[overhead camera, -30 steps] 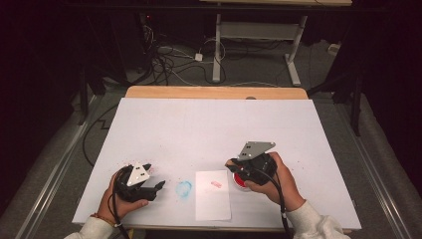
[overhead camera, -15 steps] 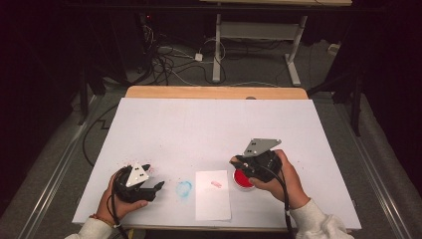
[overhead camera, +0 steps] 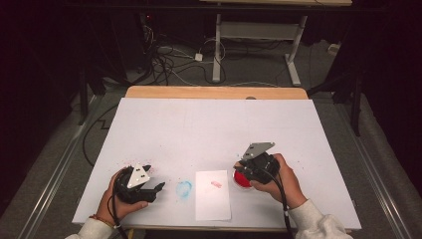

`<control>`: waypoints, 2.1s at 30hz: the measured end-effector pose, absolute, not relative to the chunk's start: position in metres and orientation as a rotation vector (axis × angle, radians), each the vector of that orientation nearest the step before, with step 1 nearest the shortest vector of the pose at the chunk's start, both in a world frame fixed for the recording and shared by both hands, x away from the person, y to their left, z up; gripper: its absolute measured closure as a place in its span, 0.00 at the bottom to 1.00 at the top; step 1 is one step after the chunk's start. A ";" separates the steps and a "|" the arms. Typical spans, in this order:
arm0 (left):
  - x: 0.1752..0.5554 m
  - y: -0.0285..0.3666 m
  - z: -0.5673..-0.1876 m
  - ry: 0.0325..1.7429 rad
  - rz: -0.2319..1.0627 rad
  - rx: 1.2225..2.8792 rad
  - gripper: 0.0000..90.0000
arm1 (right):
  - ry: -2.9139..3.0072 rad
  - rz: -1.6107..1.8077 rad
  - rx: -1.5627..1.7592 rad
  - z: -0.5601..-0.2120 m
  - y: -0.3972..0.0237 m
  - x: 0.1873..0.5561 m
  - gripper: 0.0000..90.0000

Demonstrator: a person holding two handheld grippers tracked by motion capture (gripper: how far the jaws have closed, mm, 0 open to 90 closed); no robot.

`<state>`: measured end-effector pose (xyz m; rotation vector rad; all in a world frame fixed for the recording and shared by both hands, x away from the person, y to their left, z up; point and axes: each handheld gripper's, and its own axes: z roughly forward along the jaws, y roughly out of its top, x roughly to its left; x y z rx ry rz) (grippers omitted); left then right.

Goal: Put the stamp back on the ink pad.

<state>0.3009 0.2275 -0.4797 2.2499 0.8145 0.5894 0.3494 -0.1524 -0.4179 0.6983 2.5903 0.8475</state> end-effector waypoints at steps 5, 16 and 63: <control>0.301 0.227 -0.479 0.812 0.591 2.250 0.27 | 2.603 0.805 0.733 -0.425 -0.157 0.353 0.85; 0.301 0.226 -0.480 0.809 0.587 2.257 0.27 | 2.648 0.735 0.763 -0.439 -0.162 0.354 0.84; 0.302 0.225 -0.480 0.808 0.584 2.263 0.27 | 2.419 0.962 0.732 -0.410 -0.172 0.345 0.54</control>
